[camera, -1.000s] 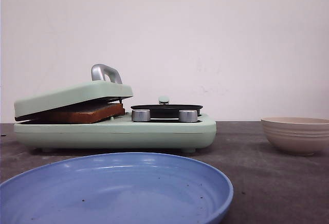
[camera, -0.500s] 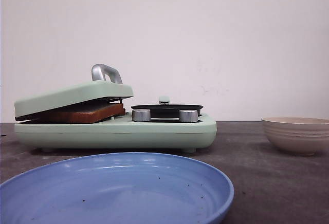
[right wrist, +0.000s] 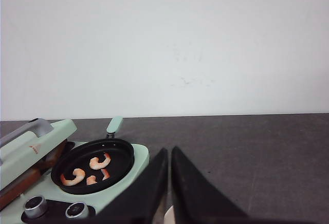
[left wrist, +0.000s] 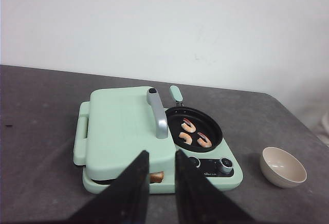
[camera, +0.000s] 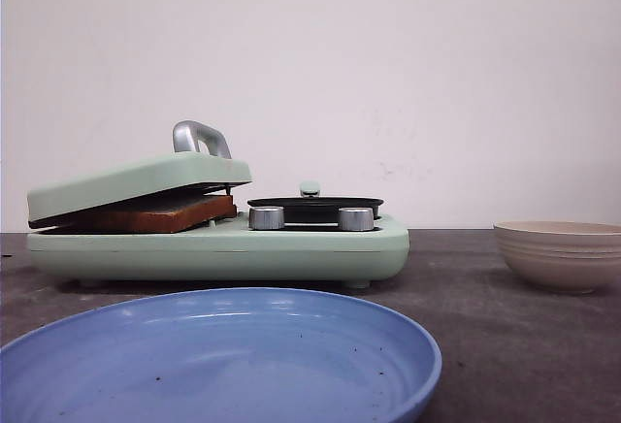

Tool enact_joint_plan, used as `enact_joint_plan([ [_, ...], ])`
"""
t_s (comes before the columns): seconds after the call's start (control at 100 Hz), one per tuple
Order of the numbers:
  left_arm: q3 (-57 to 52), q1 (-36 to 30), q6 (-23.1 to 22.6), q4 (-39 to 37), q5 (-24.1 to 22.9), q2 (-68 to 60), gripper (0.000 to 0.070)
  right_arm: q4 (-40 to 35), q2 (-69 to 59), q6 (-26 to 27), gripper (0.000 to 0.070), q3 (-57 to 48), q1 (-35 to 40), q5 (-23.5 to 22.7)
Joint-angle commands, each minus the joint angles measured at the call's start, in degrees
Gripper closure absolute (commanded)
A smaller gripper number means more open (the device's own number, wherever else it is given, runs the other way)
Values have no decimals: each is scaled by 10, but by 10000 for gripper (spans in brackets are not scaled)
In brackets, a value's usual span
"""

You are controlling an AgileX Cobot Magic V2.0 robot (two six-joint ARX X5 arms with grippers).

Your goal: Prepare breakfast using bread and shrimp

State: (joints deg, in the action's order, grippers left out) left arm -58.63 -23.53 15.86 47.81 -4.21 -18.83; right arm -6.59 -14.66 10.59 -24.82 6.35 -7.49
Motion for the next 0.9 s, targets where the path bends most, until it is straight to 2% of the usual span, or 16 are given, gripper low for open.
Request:
enact_joint_plan([
  [0.0,-6,-1,-24,-6,-2,-2,683,6,-2,6,698,-3,2,0],
  [0.08,-6,3,-69,-7,-3,-2,683,6,-2,6,698,-3,2,0],
  [0.28,-6,12,-83,-8,-4,-2,683,6,-2,5,698,-3,2,0],
  [0.34,2,12,-120,-19,-12,-2,683,6,-2,6,698,-3,2,0],
  [0.48,77,24,-188,-111,-14,-1,683,6,-2,6,698,-3,2,0],
  [0.56,141,47,-191,-183,-10,-1,683,6,-2,6,698,-3,2,0],
  [0.7,253,97,-169,-302,43,8,683,6,-2,6,698,-3,2,0],
  [0.89,380,137,-162,-381,44,59,683,6,-2,6,698,-3,2,0],
])
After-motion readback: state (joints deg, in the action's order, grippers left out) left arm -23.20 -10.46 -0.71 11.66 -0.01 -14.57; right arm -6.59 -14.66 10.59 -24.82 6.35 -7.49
